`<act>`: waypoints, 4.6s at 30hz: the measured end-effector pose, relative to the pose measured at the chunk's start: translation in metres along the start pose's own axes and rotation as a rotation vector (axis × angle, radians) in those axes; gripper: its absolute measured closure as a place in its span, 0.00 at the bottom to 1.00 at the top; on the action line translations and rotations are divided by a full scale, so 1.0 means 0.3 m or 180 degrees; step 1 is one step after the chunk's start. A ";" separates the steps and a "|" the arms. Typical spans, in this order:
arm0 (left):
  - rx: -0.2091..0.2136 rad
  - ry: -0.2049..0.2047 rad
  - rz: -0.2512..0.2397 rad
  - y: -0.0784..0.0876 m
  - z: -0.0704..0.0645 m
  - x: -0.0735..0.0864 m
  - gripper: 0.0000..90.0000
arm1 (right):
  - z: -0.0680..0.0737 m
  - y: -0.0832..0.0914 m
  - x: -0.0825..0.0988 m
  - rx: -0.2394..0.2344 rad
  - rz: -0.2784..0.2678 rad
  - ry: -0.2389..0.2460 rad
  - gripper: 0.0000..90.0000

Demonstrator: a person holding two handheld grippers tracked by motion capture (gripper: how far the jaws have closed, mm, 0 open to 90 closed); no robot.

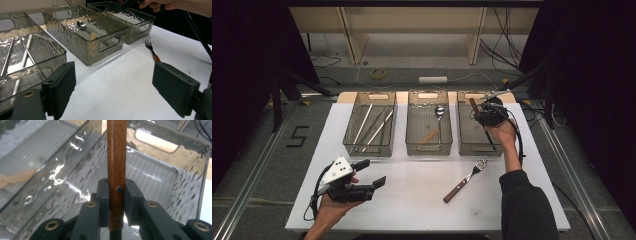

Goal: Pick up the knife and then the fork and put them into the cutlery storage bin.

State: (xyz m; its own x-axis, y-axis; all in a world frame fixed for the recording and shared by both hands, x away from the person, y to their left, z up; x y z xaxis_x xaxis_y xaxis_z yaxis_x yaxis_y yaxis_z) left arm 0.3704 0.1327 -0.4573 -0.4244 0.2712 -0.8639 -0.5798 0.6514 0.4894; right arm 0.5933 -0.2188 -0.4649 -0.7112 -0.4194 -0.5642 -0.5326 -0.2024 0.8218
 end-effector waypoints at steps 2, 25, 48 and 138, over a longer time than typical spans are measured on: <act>0.0001 0.0000 0.0000 0.000 0.000 0.000 0.20 | 0.002 -0.008 0.005 0.0011 0.0045 0.0032 0.85; -0.0012 0.0021 -0.0003 0.001 0.003 -0.001 0.20 | 0.215 0.195 0.049 -0.0668 -0.0450 0.0182 0.45; -0.0004 0.0061 -0.0011 0.006 0.007 -0.001 0.20 | 0.534 0.233 0.277 -0.1168 -0.0441 0.0512 0.48; 0.0012 0.0099 0.0028 0.004 0.008 0.004 0.20 | 0.625 0.151 0.624 -0.1283 0.0905 0.1088 1.00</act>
State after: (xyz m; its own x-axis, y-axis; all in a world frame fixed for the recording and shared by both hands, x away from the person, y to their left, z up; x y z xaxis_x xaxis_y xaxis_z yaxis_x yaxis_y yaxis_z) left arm 0.3709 0.1355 -0.4580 -0.4509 0.2548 -0.8554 -0.5734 0.6517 0.4964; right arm 0.3500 -0.1405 -0.5482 -0.5769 -0.7536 -0.3151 -0.0794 -0.3323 0.9398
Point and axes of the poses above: each handheld gripper's, and its own axes: y roughly backward along the jaws, x roughly out of its underside, z roughly to its left, the point moved 9 cm from there along -y, roughly forward along the jaws, and after that the axes turned 9 degrees about z, right-handed, at the moved point
